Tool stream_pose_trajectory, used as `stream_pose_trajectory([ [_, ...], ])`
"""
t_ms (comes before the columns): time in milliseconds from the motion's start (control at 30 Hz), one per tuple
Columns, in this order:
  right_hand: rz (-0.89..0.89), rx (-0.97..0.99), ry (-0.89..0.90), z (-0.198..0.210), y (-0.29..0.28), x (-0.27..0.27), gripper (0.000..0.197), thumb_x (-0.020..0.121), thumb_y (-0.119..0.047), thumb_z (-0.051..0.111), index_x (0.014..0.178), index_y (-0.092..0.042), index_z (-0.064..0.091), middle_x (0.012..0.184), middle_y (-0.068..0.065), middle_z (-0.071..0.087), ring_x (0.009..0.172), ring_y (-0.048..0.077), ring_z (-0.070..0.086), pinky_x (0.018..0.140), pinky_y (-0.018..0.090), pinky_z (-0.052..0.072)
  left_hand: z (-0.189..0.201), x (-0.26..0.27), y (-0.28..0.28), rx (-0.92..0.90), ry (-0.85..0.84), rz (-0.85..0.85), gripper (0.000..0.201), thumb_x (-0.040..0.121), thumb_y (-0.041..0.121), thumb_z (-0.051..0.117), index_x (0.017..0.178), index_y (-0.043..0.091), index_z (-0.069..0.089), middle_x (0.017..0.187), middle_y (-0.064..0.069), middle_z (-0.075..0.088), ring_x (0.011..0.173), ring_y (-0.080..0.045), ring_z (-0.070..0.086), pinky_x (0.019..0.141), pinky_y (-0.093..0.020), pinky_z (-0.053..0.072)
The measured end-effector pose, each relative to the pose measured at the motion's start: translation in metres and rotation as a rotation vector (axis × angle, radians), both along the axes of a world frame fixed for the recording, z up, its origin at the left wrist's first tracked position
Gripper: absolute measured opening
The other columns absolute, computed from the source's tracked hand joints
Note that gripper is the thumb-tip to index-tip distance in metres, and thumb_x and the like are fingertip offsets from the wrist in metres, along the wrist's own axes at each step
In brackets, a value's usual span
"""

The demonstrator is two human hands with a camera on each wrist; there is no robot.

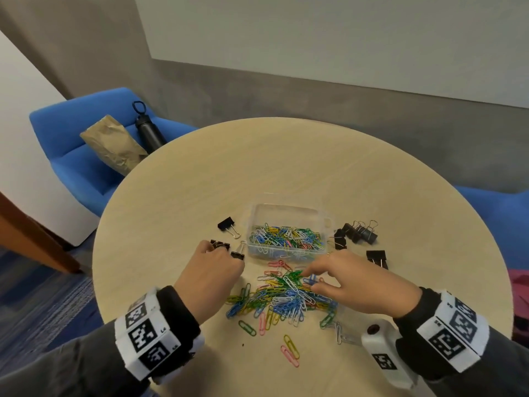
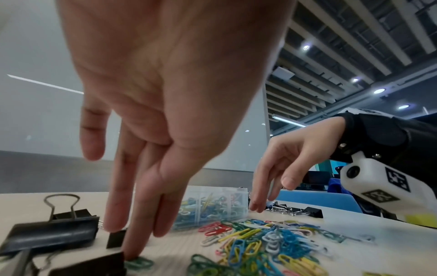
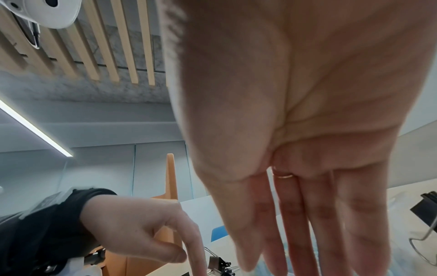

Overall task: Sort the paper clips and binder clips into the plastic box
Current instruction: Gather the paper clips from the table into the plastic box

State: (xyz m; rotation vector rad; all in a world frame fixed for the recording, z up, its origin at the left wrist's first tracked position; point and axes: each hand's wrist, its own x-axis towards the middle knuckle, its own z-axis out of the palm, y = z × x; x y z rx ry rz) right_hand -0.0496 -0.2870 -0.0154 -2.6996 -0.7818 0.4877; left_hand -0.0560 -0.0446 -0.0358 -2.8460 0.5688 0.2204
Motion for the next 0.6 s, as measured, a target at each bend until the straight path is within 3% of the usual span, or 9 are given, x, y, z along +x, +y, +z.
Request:
stream_pose_trajectory([
  [100, -0.003, -0.001, -0.001, 0.0, -0.001, 0.001, 0.035, 0.096, -0.035, 0.05, 0.13, -0.026, 0.057, 0.127, -0.009, 0.061, 0.109, 0.006, 0.056, 0.086, 0.017, 0.037, 0.001, -0.001, -0.003, -0.117, 0.053, -0.037, 0.036, 0.094, 0.007, 0.043, 0.118, 0.027, 0.059, 0.114, 0.005, 0.066, 0.11, -0.017, 0.058, 0.099, -0.032, 0.031],
  [167, -0.01, -0.01, 0.012, -0.004, -0.002, 0.002, 0.036, 0.095, -0.035, 0.052, 0.129, -0.026, 0.058, 0.122, -0.006, 0.065, 0.105, 0.009, 0.059, 0.091, 0.024, 0.044, 0.003, -0.004, -0.007, -0.251, 0.11, -0.095, 0.029, 0.096, 0.019, 0.043, 0.118, 0.031, 0.059, 0.113, 0.009, 0.066, 0.107, -0.014, 0.059, 0.093, -0.03, 0.037],
  [233, -0.025, -0.033, 0.021, -0.006, -0.002, 0.002, 0.038, 0.092, -0.035, 0.056, 0.129, -0.025, 0.057, 0.118, -0.003, 0.066, 0.105, 0.012, 0.06, 0.095, 0.032, 0.046, 0.005, -0.008, -0.007, -0.357, 0.188, -0.122, 0.027, 0.093, 0.03, 0.051, 0.12, 0.033, 0.055, 0.117, 0.013, 0.061, 0.105, -0.011, 0.059, 0.087, -0.029, 0.042],
  [267, -0.033, -0.053, 0.021, -0.006, -0.002, 0.002, 0.042, 0.091, -0.034, 0.059, 0.131, -0.025, 0.055, 0.123, -0.002, 0.063, 0.111, 0.012, 0.057, 0.098, 0.031, 0.044, 0.004, -0.01, -0.006, -0.381, 0.226, -0.115, 0.034, 0.09, 0.033, 0.056, 0.124, 0.033, 0.05, 0.12, 0.012, 0.055, 0.103, -0.012, 0.058, 0.085, -0.029, 0.044],
  [400, -0.043, -0.124, 0.05, -0.009, -0.002, 0.0, 0.06, 0.085, -0.029, 0.067, 0.139, -0.021, 0.043, 0.133, -0.001, 0.05, 0.122, 0.015, 0.046, 0.101, 0.026, 0.039, -0.002, -0.01, 0.0, -0.359, 0.303, -0.015, 0.063, 0.082, 0.028, 0.071, 0.132, 0.03, 0.033, 0.125, 0.005, 0.04, 0.102, -0.015, 0.054, 0.084, -0.03, 0.048],
  [467, -0.033, -0.146, 0.059, -0.013, -0.001, -0.001, 0.064, 0.081, -0.029, 0.07, 0.138, -0.02, 0.042, 0.131, -0.001, 0.047, 0.121, 0.015, 0.045, 0.101, 0.027, 0.04, -0.004, -0.009, -0.001, -0.372, 0.332, 0.013, 0.062, 0.083, 0.019, 0.07, 0.131, 0.028, 0.032, 0.125, 0.004, 0.041, 0.1, -0.015, 0.054, 0.085, -0.028, 0.048],
  [600, 0.01, -0.11, 0.084, -0.019, 0.003, -0.003, 0.066, 0.079, -0.026, 0.072, 0.139, -0.019, 0.044, 0.133, -0.005, 0.043, 0.117, 0.011, 0.045, 0.1, 0.024, 0.042, -0.01, -0.008, -0.008, -0.523, 0.367, 0.031, 0.054, 0.084, 0.008, 0.066, 0.127, 0.025, 0.039, 0.112, 0.009, 0.042, 0.086, -0.007, 0.048, 0.072, -0.017, 0.042],
])
